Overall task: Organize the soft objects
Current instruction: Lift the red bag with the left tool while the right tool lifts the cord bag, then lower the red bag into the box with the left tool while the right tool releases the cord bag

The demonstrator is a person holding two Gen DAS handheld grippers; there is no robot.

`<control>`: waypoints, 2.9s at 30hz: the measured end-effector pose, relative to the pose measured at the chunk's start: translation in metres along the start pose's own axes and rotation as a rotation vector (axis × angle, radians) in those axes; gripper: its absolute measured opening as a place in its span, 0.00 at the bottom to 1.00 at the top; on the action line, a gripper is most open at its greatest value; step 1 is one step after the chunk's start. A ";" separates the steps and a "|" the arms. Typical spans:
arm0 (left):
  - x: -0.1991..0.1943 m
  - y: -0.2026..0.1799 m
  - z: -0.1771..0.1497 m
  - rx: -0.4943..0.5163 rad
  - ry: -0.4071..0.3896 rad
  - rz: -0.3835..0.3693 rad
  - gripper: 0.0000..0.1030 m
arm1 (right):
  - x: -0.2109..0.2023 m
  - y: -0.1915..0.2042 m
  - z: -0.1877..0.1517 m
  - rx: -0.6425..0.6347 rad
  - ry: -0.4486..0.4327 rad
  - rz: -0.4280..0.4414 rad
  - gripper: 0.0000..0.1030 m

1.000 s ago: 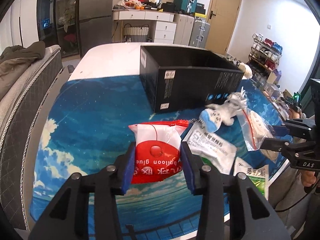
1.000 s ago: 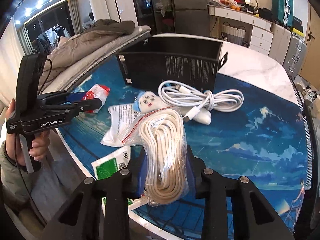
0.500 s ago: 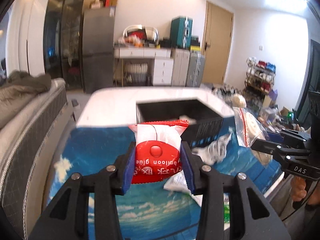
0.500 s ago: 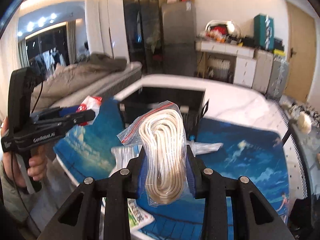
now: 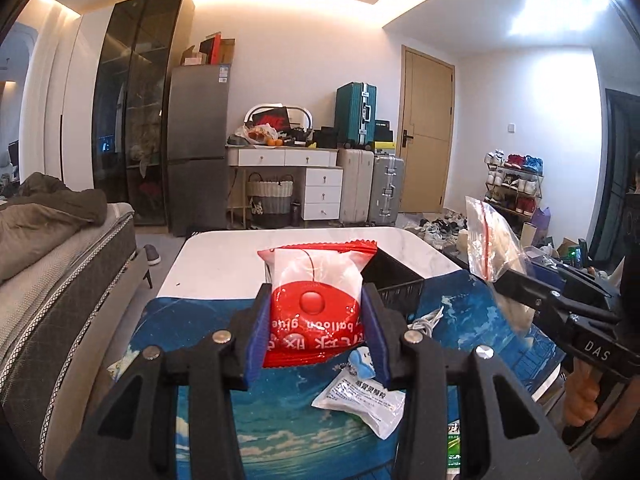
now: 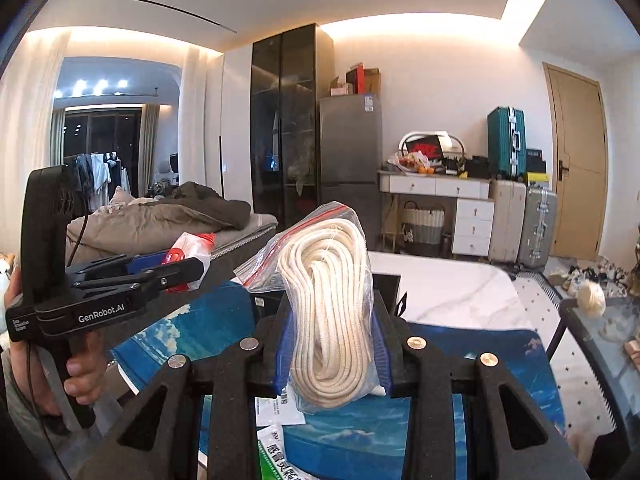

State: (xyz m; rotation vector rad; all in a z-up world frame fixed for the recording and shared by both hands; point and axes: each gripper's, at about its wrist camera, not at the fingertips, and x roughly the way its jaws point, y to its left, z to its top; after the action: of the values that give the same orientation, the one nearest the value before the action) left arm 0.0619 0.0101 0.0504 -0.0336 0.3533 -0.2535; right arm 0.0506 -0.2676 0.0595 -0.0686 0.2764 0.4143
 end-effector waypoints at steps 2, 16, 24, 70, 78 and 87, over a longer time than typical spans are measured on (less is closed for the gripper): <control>0.001 0.000 -0.001 0.000 0.004 0.004 0.40 | 0.003 0.000 -0.002 0.015 0.012 0.004 0.33; 0.011 0.002 0.017 -0.011 -0.025 0.027 0.40 | 0.018 -0.006 0.010 0.030 0.007 -0.001 0.33; 0.021 0.006 0.043 -0.011 -0.087 0.011 0.40 | 0.042 -0.001 0.046 -0.029 -0.022 0.020 0.33; 0.183 0.009 0.068 -0.118 0.233 -0.082 0.40 | 0.255 -0.058 0.074 0.123 0.343 0.018 0.33; 0.200 0.006 0.054 -0.110 0.334 -0.085 0.40 | 0.280 -0.068 0.053 0.136 0.462 0.022 0.33; 0.217 0.001 0.044 -0.102 0.415 -0.092 0.41 | 0.293 -0.064 0.032 0.107 0.549 0.011 0.33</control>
State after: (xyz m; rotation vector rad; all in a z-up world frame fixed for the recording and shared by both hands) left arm 0.2738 -0.0439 0.0183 -0.0983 0.7786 -0.3335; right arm 0.3423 -0.2087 0.0087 -0.0755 0.8393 0.3851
